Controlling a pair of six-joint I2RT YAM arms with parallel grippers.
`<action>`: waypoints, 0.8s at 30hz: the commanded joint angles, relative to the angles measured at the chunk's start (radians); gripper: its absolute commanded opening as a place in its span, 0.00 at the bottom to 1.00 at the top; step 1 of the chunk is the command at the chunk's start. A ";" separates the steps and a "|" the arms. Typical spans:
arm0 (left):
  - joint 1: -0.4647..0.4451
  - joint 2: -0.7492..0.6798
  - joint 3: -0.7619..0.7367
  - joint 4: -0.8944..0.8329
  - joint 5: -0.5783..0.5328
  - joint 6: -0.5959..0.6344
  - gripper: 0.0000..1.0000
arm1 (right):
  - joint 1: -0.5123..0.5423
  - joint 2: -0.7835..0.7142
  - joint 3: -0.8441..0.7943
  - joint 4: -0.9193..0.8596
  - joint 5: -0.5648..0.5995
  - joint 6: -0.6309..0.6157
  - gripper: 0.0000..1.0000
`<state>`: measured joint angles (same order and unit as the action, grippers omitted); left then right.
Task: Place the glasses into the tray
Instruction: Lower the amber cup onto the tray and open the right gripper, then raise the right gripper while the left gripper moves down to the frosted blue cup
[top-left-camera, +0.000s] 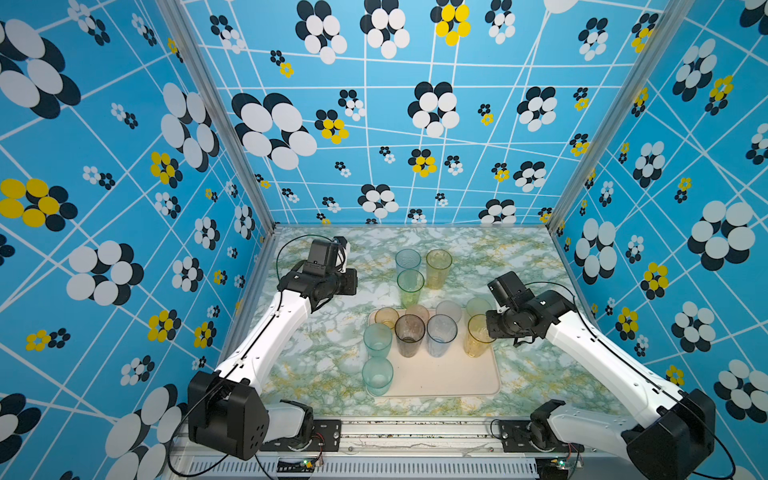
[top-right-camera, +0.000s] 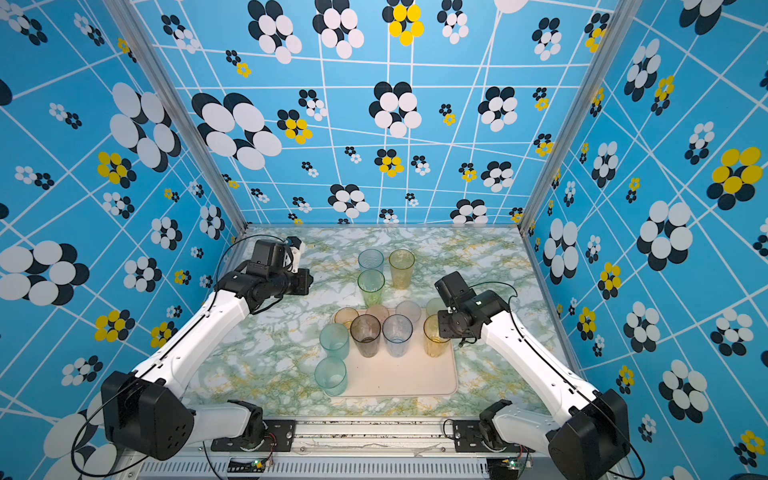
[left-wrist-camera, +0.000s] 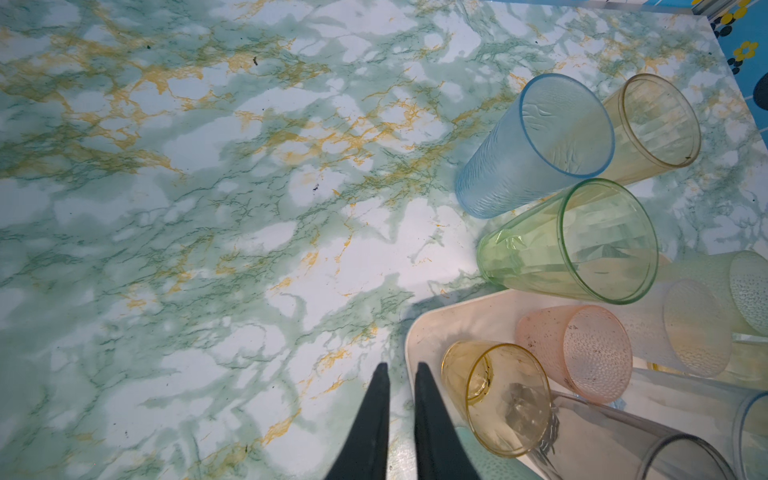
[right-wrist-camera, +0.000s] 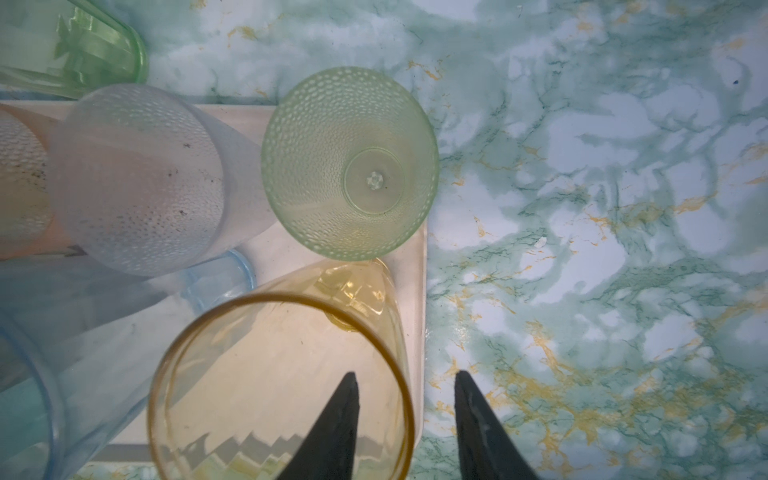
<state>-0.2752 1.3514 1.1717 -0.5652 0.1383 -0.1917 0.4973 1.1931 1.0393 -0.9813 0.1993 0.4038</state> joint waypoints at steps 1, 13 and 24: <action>-0.026 0.037 0.073 -0.036 -0.011 0.023 0.18 | -0.007 -0.033 0.071 -0.025 0.047 -0.018 0.43; -0.112 0.303 0.342 -0.054 -0.003 0.047 0.19 | -0.055 -0.002 0.199 0.023 0.036 -0.080 0.47; -0.139 0.571 0.569 -0.100 -0.006 0.058 0.20 | -0.071 0.048 0.240 0.064 0.006 -0.112 0.48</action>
<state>-0.4019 1.8912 1.6878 -0.6285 0.1352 -0.1528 0.4335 1.2362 1.2469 -0.9306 0.2218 0.3141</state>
